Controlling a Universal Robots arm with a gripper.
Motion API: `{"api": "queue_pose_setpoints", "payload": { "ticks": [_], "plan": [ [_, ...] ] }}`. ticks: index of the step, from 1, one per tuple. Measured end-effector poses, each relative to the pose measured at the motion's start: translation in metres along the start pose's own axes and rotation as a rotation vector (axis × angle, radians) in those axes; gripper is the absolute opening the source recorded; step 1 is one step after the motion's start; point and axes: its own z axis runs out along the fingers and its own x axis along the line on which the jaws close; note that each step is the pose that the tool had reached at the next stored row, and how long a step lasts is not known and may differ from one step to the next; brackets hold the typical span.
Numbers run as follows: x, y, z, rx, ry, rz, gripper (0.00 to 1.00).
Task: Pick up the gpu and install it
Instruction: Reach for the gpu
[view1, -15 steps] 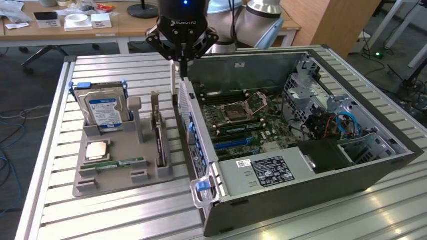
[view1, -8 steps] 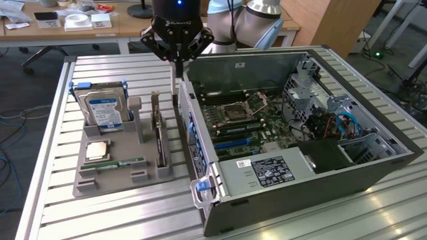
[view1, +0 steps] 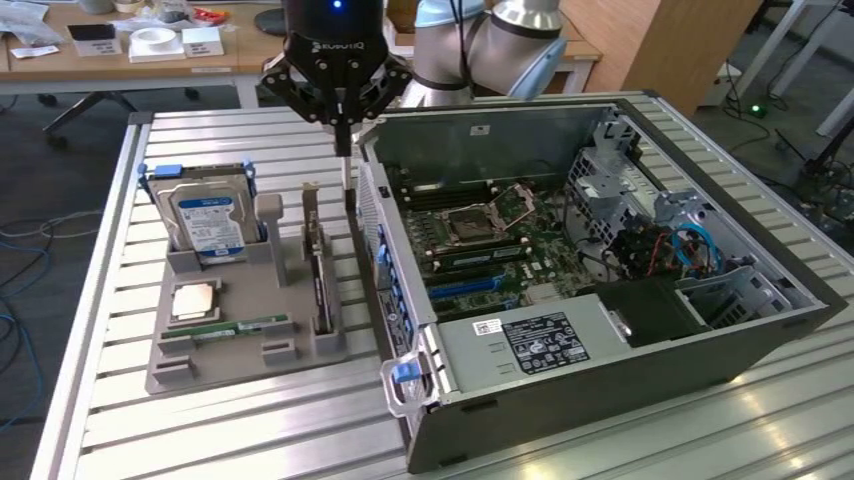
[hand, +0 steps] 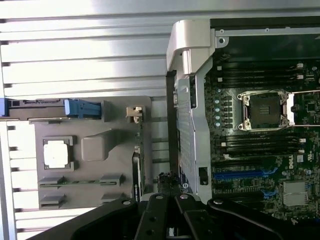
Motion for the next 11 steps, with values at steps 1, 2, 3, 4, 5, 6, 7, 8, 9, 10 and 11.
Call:
{"api": "queue_pose_setpoints", "payload": {
  "ticks": [1, 2, 3, 4, 5, 6, 7, 8, 9, 10, 11],
  "plan": [
    [0.002, -0.0001, 0.0, -0.0001, 0.0, 0.0, 0.11],
    [0.004, -0.0001, 0.0, -0.0001, -0.0001, 0.0, 0.11],
    [0.006, -0.0002, -0.0001, 0.0, 0.0, 0.0, 0.11],
    [0.008, -0.0003, -0.0001, 0.0, 0.0, 0.0, 0.11],
    [0.01, -0.0004, -0.0002, -0.0001, -0.0001, 0.0, 0.11],
    [0.013, -0.0005, -0.0002, 0.0, 0.0, 0.0, 0.11],
    [0.016, -0.0006, -0.0003, -0.0001, 0.0, 0.0, 0.11],
    [0.018, -0.0007, -0.0003, -0.0001, -0.0001, 0.0, 0.11],
    [0.02, -0.0008, -0.0004, 0.0, 0.0, 0.0, 0.11],
    [0.022, -0.001, -0.0004, 0.0, 0.0, 0.0, 0.11],
    [0.024, -0.0011, -0.0005, 0.0, 0.0, 0.0, 0.11]
  ]
}}
